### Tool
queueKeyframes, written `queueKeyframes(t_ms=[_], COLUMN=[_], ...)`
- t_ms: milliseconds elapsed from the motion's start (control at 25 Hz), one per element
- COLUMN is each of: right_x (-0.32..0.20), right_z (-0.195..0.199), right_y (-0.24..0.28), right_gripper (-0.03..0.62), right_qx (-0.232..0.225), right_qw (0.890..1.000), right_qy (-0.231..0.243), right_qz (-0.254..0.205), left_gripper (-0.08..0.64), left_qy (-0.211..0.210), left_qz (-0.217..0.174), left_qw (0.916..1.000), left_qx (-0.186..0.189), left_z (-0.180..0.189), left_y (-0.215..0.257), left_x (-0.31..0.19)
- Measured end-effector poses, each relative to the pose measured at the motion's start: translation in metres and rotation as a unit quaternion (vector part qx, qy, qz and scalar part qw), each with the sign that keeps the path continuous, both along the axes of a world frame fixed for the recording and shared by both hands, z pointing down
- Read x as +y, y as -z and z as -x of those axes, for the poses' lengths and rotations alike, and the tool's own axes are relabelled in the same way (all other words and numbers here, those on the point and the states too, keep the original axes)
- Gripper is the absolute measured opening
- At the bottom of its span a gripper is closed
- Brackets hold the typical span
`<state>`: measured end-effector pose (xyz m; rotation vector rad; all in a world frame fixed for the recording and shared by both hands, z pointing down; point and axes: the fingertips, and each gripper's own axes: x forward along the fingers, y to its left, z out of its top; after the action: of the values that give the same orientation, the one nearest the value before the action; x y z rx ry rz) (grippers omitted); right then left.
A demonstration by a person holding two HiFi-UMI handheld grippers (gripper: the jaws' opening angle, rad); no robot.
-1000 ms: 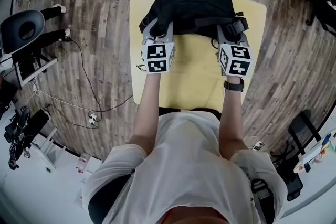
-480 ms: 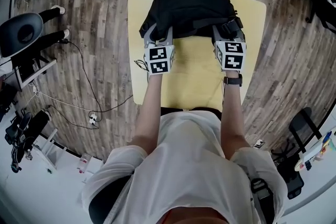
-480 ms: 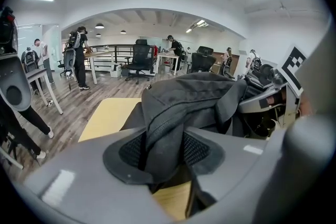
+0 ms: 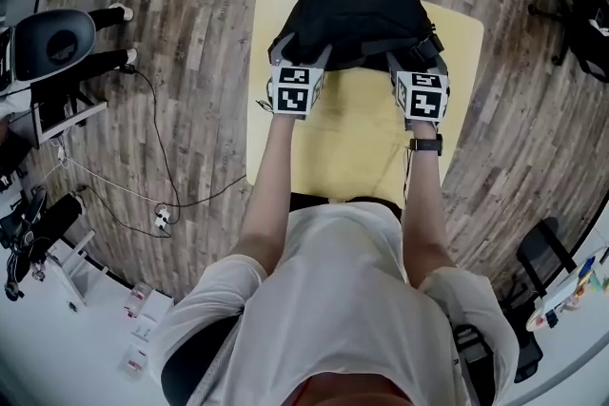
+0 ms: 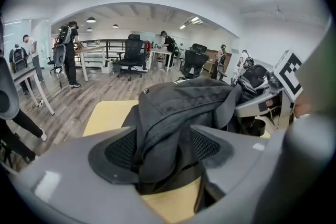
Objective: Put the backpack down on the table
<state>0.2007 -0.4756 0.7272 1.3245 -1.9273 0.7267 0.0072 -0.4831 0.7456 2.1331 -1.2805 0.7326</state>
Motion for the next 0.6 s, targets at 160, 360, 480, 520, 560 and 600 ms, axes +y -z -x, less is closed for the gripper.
queueKeyframes(t_ms=[160,360,480,520,560,600], right_x=[0.010,0.028,0.034,0.037,0.040,0.044], right_z=[-0.006,-0.008,-0.007,-0.006,-0.006,-0.005], right_y=[0.018,0.048,0.069,0.076,0.083,0.089], right_gripper=[0.334,0.344,0.342,0.342,0.342,0.342], right_qx=[0.023,0.015,-0.003,-0.006,-0.007,-0.009], right_qw=[0.999,0.998,0.997,0.997,0.997,0.996], right_qy=[-0.025,-0.036,-0.036,-0.034,-0.033,-0.032], right_qz=[-0.018,-0.047,-0.065,-0.070,-0.074,-0.078], left_gripper=[0.352,0.373,0.373,0.373,0.373,0.373], left_qy=[-0.004,0.004,0.006,0.008,0.010,0.013], left_qz=[0.013,0.007,0.006,0.004,-0.002,-0.010], left_qw=[0.9998,0.9994,0.9984,0.9979,0.9975,0.9973], left_qx=[0.012,0.032,0.056,0.064,0.070,0.071], left_z=[0.002,0.004,0.000,-0.001,-0.001,-0.001], left_y=[0.012,0.039,0.059,0.067,0.075,0.083], left_x=[0.010,0.028,0.035,0.037,0.039,0.040])
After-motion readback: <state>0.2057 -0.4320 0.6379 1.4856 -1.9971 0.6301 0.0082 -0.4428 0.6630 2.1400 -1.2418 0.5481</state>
